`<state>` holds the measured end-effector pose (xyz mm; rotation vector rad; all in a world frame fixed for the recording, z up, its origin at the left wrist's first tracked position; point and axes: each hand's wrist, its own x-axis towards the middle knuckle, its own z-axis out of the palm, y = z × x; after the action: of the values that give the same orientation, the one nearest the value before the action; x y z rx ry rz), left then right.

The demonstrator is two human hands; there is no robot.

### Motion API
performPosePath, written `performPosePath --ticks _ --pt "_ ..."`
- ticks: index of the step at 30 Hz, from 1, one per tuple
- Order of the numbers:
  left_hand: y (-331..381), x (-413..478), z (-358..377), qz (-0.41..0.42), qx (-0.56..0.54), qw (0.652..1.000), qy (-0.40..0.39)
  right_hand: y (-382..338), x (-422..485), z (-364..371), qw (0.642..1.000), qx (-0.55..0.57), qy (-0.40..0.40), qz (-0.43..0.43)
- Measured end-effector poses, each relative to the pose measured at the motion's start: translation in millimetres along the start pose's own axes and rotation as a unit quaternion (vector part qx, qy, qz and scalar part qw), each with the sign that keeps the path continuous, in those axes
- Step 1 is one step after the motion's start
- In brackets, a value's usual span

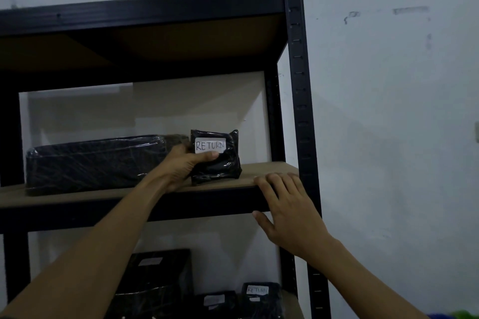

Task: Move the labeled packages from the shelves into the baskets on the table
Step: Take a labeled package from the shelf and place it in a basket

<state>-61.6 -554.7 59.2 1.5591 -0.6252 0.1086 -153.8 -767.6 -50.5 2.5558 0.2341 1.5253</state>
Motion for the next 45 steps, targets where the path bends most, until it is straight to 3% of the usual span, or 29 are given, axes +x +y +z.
performPosePath --ticks 11,18,24,26,30,38,45 --pt "0 -13 7 0.032 0.03 0.998 0.04 -2 -1 -1 1.0 -0.015 -0.011 0.005" --pt "8 -48 16 0.095 -0.011 0.991 0.093 -10 4 -20 0.996 -0.041 -0.077 0.014" --pt "16 -89 16 0.087 -0.05 0.988 0.119 -26 -37 -48 0.998 -0.048 -0.031 -0.031" --pt "16 -110 20 0.076 -0.044 0.989 0.115 -31 -57 -59 0.993 -0.041 -0.091 -0.055" --pt "15 -163 33 0.051 -0.033 0.991 0.116 -37 -97 -87 0.947 0.007 -0.318 -0.039" --pt "-16 -285 85 -0.081 -0.041 0.989 0.12 -43 -201 -156 0.927 0.063 -0.37 -0.026" --pt "-40 -375 132 -0.131 -0.022 0.987 0.092 -49 -278 -208 0.828 0.099 -0.552 0.033"
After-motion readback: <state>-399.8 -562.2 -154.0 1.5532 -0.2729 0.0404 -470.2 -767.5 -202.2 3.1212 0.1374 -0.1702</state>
